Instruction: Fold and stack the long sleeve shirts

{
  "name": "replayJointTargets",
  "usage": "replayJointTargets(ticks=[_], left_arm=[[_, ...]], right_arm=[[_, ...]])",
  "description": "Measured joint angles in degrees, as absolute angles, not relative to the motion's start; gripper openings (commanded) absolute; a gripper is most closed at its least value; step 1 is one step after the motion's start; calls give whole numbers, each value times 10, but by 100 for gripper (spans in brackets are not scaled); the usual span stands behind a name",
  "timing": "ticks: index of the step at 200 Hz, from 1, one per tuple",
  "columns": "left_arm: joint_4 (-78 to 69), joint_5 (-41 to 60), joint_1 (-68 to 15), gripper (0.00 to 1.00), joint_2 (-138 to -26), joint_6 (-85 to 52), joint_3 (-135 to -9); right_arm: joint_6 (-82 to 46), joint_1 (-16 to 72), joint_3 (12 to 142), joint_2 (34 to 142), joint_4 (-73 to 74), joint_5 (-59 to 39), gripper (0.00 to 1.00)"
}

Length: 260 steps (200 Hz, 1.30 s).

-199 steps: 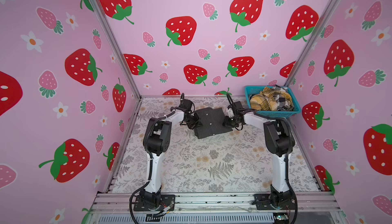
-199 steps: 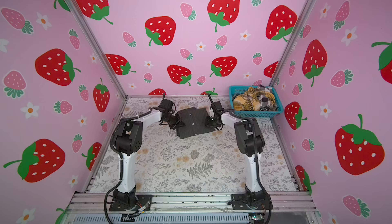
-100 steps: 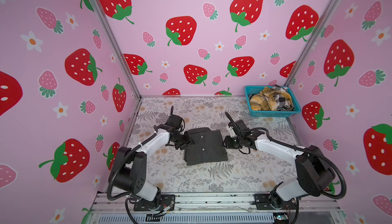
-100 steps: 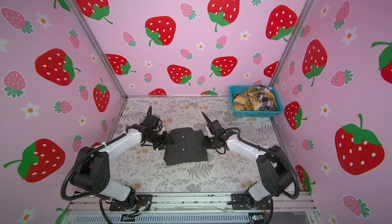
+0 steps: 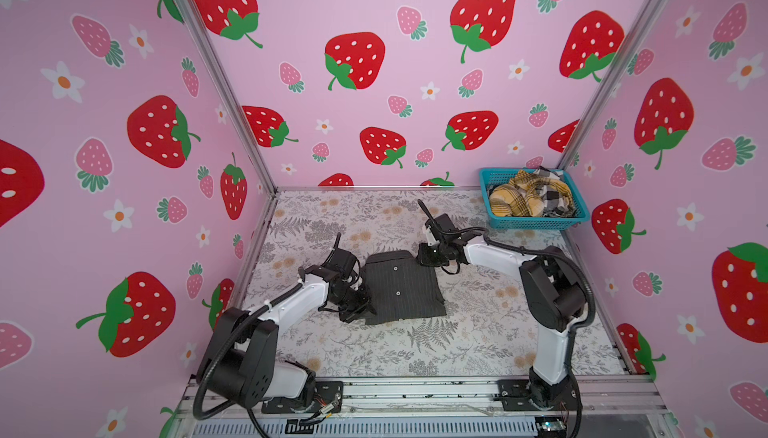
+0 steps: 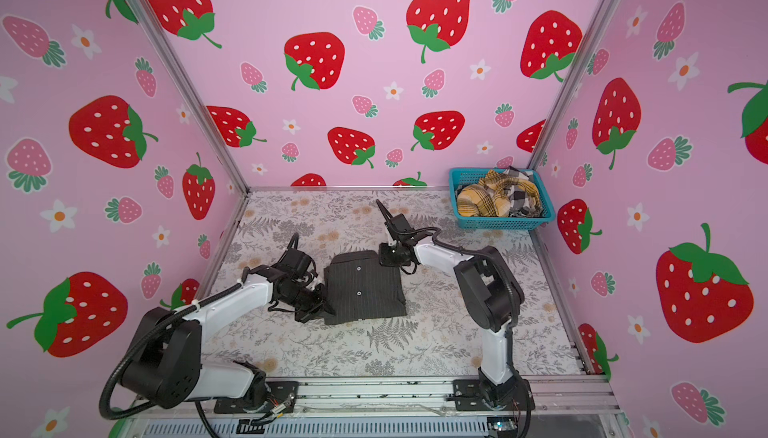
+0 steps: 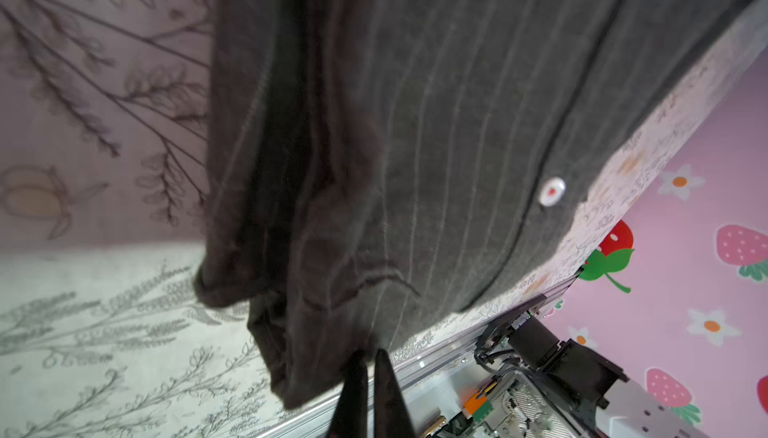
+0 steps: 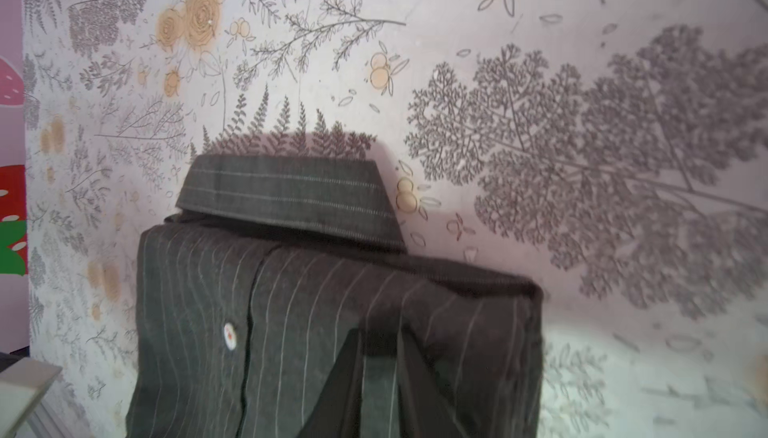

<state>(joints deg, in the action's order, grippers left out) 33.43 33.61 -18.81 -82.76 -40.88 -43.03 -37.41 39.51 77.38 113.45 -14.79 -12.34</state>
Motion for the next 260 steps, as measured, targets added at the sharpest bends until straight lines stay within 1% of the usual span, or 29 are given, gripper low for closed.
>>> replayJointTargets(ticks=[29, 51, 59, 62, 69, 89, 98, 105, 114, 133, 138, 147, 149, 151, 167, 185, 204, 223, 227, 241, 248, 255, 260], left_arm=[[308, 353, -149, 0, -913, -389, -432], [306, 379, -127, 0, -934, -386, -440], [303, 380, -121, 4, -936, -386, -443], [302, 380, -120, 11, -936, -386, -444], [300, 377, -118, 19, -936, -387, -447], [299, 368, -121, 34, -920, -392, -459], [307, 358, -124, 40, -904, -390, -470], [317, 352, -125, 45, -891, -389, -484], [328, 343, -126, 47, -878, -389, -510], [344, 325, -119, 46, -881, -377, -580], [346, 321, -115, 47, -889, -374, -602], [347, 314, -110, 47, -909, -369, -637], [347, 313, -109, 47, -914, -369, -643], [347, 309, -107, 48, -921, -366, -653], [350, 290, -101, 48, -971, -354, -704], [354, 268, -97, 47, -1037, -339, -748], [362, 259, -95, 46, -1094, -330, -773], [366, 259, -94, 46, -1129, -327, -778], [367, 260, -94, 45, -1132, -327, -778], [370, 262, -94, 39, -1140, -328, -778], [371, 264, -94, 34, -1140, -327, -779], [373, 266, -94, 27, -1140, -326, -782], [374, 267, -94, 19, -1140, -326, -785]], right_arm=[[-371, 387, 817, 1192, -148, -122, 17], [-364, 383, 849, 1226, -150, -125, 16], [-361, 383, 861, 1232, -153, -123, 16], [-361, 383, 865, 1234, -154, -122, 16], [-359, 383, 872, 1238, -157, -121, 16], [-356, 383, 878, 1235, -167, -119, 18], [-353, 383, 878, 1230, -173, -114, 21], [-350, 384, 878, 1223, -182, -110, 25], [-343, 384, 878, 1210, -194, -104, 32], [-329, 385, 869, 1163, -210, -83, 48], [-331, 385, 865, 1151, -212, -77, 51], [-324, 385, 860, 1128, -216, -66, 51], [-325, 385, 858, 1124, -216, -62, 54], [-324, 385, 857, 1120, -217, -61, 55], [-316, 385, 846, 1101, -219, -49, 56], [-314, 385, 831, 1104, -220, -41, 56], [-312, 385, 825, 1125, -227, -40, 54], [-309, 385, 825, 1150, -232, -40, 52], [-309, 385, 825, 1155, -233, -40, 48], [-307, 385, 825, 1170, -234, -42, 38], [-304, 385, 825, 1175, -235, -44, 30], [-302, 385, 825, 1178, -234, -46, 24], [-306, 385, 825, 1180, -234, -46, 20]])
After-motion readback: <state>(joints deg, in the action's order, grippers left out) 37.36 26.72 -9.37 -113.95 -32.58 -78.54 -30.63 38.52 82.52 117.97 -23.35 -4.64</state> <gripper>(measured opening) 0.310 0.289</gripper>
